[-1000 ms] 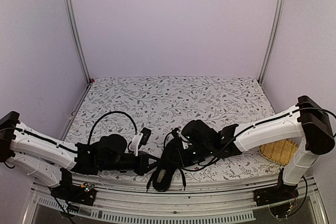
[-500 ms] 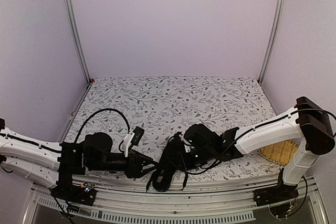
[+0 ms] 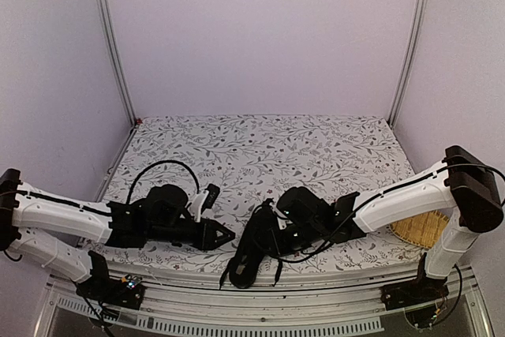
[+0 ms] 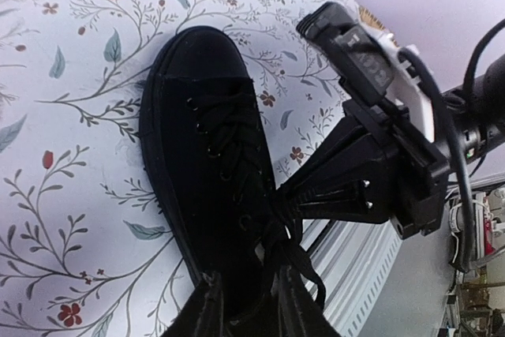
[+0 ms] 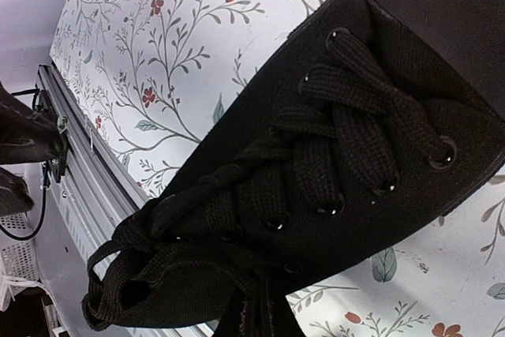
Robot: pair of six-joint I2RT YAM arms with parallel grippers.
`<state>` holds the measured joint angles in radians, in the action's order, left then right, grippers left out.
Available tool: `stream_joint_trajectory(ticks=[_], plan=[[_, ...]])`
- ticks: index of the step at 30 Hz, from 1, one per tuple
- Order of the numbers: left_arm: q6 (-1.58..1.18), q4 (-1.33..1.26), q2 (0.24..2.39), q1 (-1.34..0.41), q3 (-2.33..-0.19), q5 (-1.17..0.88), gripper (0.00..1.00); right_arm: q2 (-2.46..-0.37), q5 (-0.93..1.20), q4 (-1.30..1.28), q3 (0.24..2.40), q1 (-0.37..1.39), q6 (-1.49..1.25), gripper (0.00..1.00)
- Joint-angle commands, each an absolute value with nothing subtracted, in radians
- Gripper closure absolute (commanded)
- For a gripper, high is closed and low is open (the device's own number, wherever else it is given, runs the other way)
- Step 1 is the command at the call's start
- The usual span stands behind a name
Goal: Tie the shoes
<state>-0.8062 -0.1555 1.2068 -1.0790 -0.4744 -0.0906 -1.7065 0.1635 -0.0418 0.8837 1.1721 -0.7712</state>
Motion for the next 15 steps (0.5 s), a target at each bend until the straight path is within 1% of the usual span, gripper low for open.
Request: stream_joint_trajectory(ticks=[1,7,15], plan=[[-0.778,-0.225,1.29,-1.064,-0.522,-0.162,0.78,-1.684,0.17,-0.028,0.87,1.183,-0.784,0.98],[-0.779,-0.249,1.355,-1.063,-0.538,-0.183,0.84,-1.679,0.17,-0.024,0.863,1.183,-0.785,0.98],[-0.788,-0.27,1.4,-1.065,-0.544,-0.223,0.87,-1.683,0.174,-0.013,0.861,1.183,-0.785,0.98]])
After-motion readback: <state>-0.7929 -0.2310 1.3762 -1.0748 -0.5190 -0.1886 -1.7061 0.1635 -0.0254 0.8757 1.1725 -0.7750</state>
